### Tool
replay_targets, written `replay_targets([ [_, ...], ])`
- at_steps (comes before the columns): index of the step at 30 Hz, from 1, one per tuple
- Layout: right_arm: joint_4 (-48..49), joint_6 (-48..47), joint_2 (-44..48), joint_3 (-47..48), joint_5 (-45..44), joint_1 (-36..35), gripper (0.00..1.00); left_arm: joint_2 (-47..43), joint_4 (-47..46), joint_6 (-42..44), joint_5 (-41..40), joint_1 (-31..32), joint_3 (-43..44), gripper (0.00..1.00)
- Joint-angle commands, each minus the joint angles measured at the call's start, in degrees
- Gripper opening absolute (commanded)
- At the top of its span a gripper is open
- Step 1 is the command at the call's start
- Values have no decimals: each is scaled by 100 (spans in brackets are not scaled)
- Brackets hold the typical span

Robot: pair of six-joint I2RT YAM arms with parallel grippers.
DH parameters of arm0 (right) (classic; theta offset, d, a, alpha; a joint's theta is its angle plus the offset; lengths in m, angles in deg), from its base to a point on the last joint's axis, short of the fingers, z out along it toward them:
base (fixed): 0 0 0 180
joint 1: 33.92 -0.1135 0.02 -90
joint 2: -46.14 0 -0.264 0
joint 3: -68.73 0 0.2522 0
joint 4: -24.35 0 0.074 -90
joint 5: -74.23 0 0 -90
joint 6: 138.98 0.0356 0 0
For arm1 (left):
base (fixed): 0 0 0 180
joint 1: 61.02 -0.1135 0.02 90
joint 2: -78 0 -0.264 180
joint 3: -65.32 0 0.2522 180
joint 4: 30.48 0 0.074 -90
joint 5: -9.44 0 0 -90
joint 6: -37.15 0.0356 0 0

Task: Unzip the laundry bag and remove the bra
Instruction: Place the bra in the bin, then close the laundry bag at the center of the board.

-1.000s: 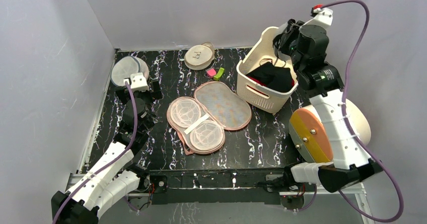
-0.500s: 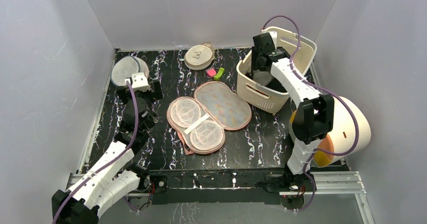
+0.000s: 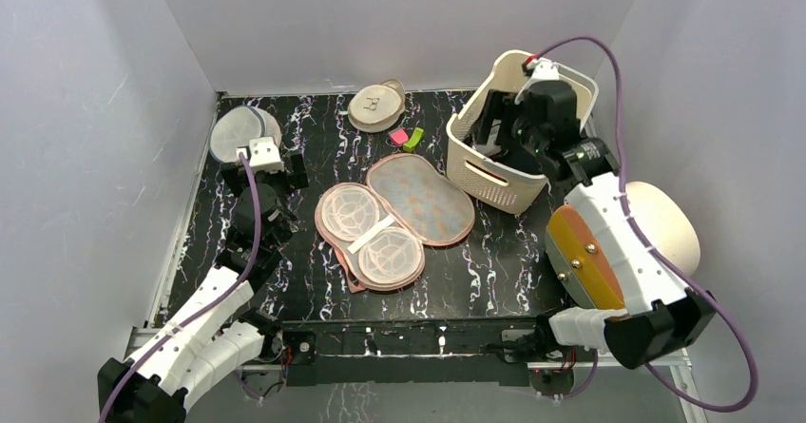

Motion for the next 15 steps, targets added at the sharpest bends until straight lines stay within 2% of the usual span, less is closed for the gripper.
replay_targets([
  [1, 313, 247, 380, -733, 221, -782, 76, -1, -60, -96, 57, -23, 116, 98],
  [8, 553, 1012, 427, -1761, -944, -2839, 76, 46, 3, -122, 77, -22, 146, 98],
  [12, 448, 1385, 236, -2254, -2013, -3069, 74, 47, 19, -130, 85, -23, 141, 98],
  [15, 404, 1685, 257, -2648, -2964, -3067, 68, 64, 56, -150, 110, -22, 157, 98],
])
